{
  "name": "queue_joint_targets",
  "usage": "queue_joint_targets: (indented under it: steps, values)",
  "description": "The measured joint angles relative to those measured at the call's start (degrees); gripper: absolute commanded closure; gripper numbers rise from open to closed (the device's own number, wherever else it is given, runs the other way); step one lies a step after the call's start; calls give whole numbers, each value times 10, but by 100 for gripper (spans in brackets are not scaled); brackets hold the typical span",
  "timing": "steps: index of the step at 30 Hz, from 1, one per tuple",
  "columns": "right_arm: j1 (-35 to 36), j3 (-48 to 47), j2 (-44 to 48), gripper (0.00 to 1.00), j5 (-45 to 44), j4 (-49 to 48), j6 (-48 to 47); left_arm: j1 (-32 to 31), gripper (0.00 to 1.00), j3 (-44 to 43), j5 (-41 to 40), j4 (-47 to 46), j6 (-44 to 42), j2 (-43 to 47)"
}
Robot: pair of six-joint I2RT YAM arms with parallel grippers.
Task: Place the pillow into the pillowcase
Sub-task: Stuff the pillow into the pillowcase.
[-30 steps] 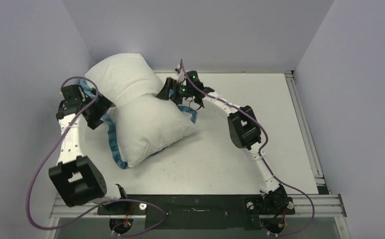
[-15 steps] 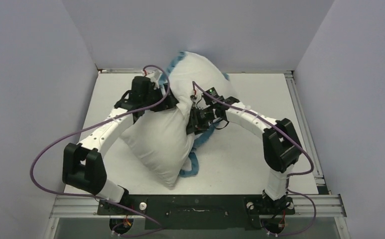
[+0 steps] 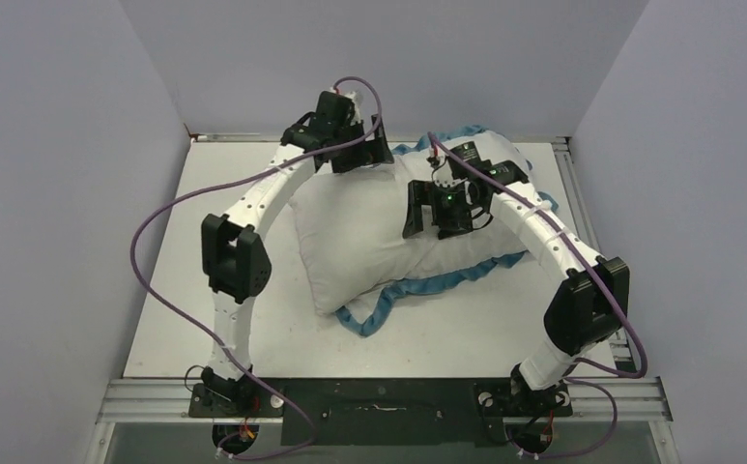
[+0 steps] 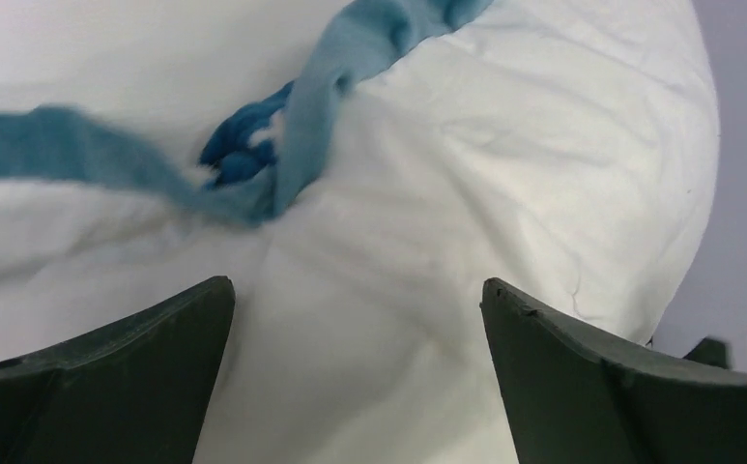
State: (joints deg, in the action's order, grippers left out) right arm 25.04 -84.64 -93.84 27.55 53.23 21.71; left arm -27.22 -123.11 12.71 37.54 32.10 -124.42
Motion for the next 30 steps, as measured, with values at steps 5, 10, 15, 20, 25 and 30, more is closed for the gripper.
queue_joint_targets:
  steps: [5,10,15,20,25,30]
  values:
    - [-16,-75,1,6,-77,35,-22,71,4,176,-29,36,12,173]
    - [10,-126,0,7,-137,51,-42,216,4,476,25,-12,66,413]
    - [93,-194,-44,15,-202,63,-62,196,1,707,150,-178,157,517]
    - [130,-204,-100,61,-266,79,-76,129,29,827,187,-356,236,491]
    - [124,-268,-147,95,-318,110,-86,101,74,807,194,-473,267,428]
    - [107,-294,-129,95,-292,109,-93,81,100,795,188,-537,281,418]
